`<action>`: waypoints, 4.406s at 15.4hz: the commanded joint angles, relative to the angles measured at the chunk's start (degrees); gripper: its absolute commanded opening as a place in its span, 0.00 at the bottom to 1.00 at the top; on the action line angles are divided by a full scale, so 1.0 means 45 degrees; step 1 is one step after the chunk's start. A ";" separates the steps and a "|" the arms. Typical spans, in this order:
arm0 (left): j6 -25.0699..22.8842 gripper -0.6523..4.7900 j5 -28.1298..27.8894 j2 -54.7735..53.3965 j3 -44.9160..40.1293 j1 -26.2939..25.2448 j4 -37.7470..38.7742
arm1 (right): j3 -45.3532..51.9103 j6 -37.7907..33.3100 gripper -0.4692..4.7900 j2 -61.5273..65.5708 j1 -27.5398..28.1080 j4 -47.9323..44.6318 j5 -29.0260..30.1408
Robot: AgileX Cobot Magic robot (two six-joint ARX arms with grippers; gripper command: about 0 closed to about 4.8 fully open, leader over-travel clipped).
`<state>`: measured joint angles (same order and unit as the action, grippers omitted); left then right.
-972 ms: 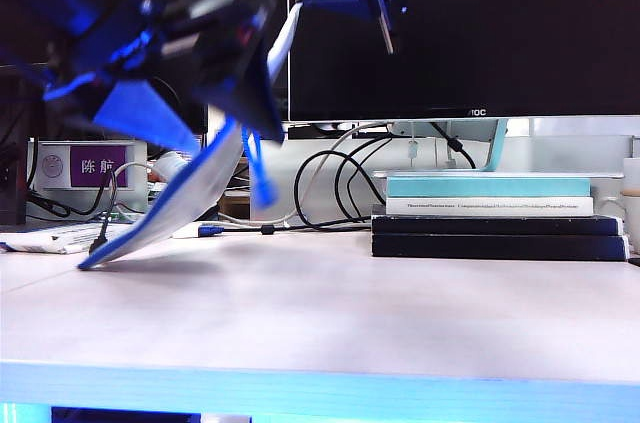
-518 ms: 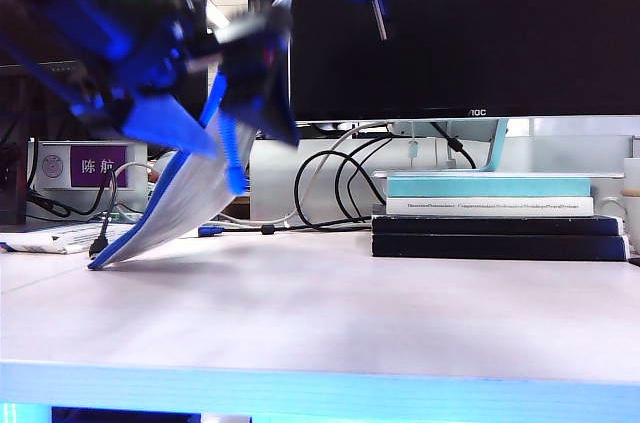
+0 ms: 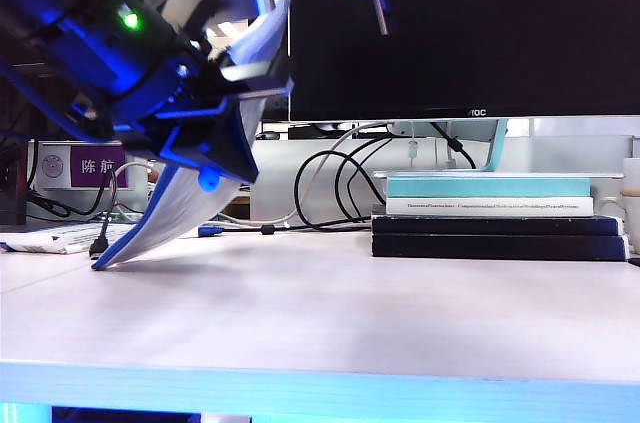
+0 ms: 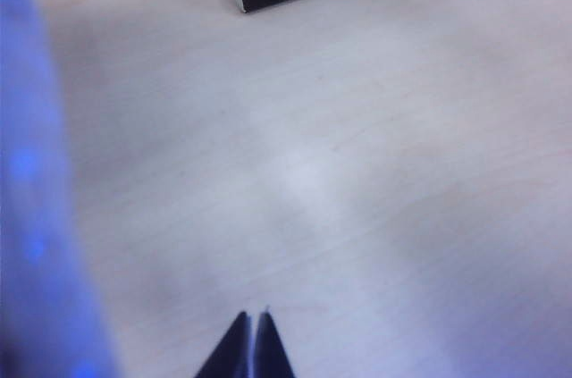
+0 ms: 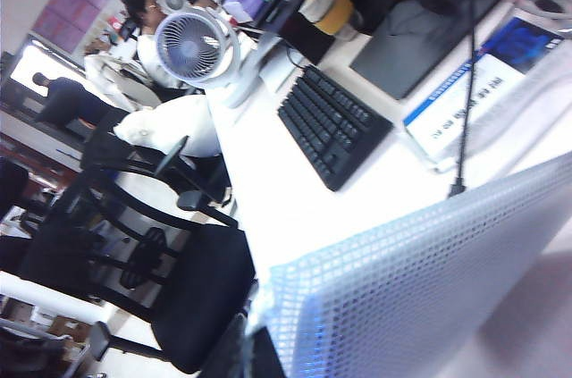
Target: Pick up the transparent plastic file bag with a blue zipper and open its zipper.
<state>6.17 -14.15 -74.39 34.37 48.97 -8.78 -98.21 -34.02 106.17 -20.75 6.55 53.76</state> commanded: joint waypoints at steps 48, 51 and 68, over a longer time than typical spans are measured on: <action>-0.3376 0.11 0.5197 0.5207 0.2229 -0.3492 0.4303 | -0.0136 1.6694 0.09 -0.1841 -0.3415 0.9549 -0.1773; -0.3541 0.11 0.5149 0.4532 0.2225 -0.3633 0.4449 | -0.0398 1.6461 0.09 -0.2327 -0.3283 0.9646 -0.1846; -0.4741 0.11 0.4235 0.2885 0.1647 -0.8616 0.5673 | -0.0437 1.6718 0.09 -0.5105 -0.2594 1.2692 -0.3852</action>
<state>-14.83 6.44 -61.36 41.69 10.46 15.86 -99.81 41.15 83.83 -32.51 62.61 38.09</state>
